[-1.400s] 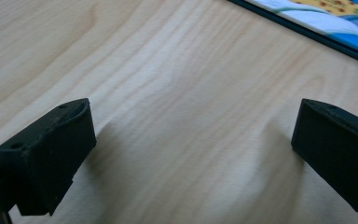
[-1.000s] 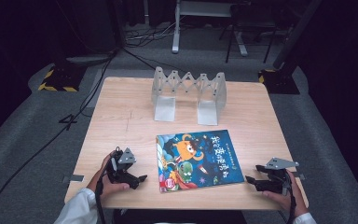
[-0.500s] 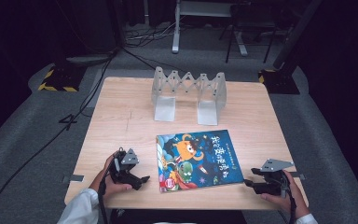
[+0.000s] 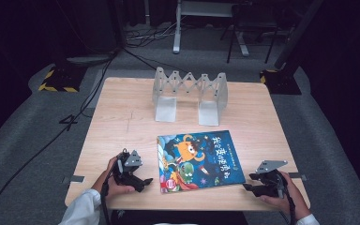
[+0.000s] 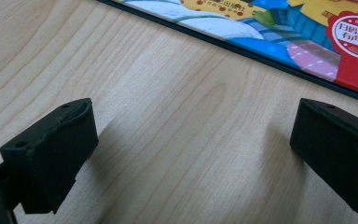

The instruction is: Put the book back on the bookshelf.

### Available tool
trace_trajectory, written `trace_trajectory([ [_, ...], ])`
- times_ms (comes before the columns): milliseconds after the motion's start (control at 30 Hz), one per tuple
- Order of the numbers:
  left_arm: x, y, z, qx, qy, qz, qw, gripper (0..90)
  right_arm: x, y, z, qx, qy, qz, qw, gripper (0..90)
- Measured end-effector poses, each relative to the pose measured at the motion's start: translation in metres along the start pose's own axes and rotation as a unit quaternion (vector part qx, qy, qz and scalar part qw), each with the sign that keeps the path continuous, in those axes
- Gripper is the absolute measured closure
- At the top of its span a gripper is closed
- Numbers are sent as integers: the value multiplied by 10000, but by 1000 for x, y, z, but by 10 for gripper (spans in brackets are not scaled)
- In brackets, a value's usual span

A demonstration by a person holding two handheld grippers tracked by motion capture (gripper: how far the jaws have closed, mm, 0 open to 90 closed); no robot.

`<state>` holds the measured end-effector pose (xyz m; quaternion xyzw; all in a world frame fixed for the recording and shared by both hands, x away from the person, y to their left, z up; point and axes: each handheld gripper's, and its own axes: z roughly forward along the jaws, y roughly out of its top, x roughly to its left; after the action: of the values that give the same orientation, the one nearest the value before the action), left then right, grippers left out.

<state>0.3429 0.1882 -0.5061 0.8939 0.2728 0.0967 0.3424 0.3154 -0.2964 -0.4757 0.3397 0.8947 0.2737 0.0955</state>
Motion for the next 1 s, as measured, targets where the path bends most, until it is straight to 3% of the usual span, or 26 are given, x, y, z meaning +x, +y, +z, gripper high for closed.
trace_trajectory([
  [167, -5, 2, 2, 4, -81, 84, 9999, 12, 1, 0, 5, -10, 12, 11, 10000, 495],
  [400, -12, 5, 4, -12, -194, 229, 9995, 25, -3, 0, 12, -424, 50, 88, 9990, 494],
  [600, -30, 10, 9, -20, -475, 496, 9976, 26, -4, 3, 18, -650, 224, 51, 9976, 468],
  [667, -34, 11, 10, -41, -553, 547, 9970, 69, -6, 3, 20, -770, 274, 87, 9966, 468],
  [867, -42, 13, 9, -72, -749, 765, 9942, 154, -6, 8, 25, -770, 91, 22, 9970, 396],
  [1000, -46, 13, 9, -132, -904, 692, 9934, 160, -7, 10, 27, -758, 44, -38, 9971, 381],
])
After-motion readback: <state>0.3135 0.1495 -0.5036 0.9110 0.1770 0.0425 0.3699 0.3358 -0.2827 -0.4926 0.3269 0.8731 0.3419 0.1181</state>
